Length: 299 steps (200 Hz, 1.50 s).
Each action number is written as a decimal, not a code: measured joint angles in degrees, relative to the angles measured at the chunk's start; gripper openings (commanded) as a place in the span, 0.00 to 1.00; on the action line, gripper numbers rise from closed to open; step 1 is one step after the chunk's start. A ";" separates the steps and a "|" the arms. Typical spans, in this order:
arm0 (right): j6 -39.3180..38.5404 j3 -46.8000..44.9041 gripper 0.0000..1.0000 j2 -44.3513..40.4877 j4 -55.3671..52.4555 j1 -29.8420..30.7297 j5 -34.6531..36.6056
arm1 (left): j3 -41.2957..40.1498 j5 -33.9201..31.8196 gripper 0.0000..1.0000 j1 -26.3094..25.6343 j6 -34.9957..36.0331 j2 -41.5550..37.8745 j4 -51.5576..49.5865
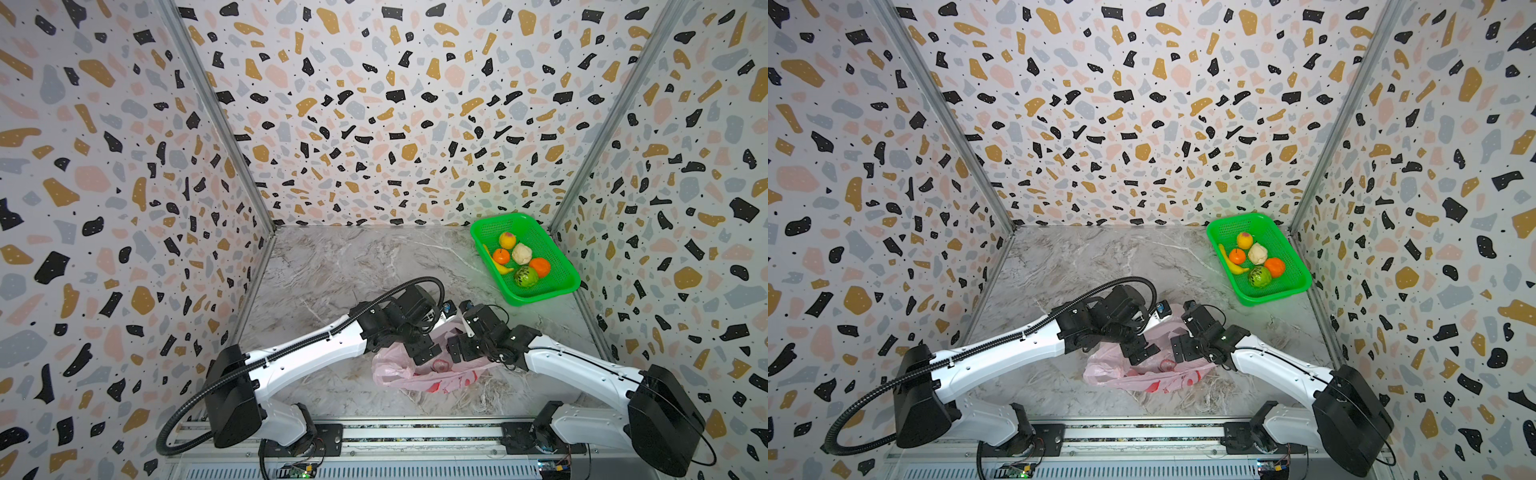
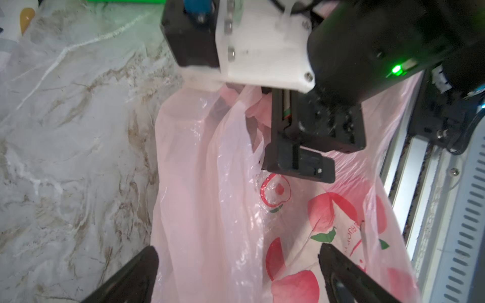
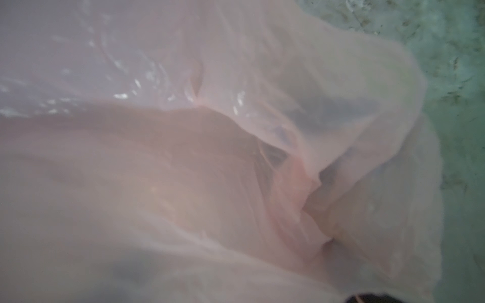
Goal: Untie the knot of the plastic bag and take out the fruit
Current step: Rotate the plastic bag at the center of the table.
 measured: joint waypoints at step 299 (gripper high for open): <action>4.87 7.39 1.00 -3.58 -4.50 11.76 -5.73 | -21.75 -15.26 0.00 -5.11 -27.21 -20.50 28.79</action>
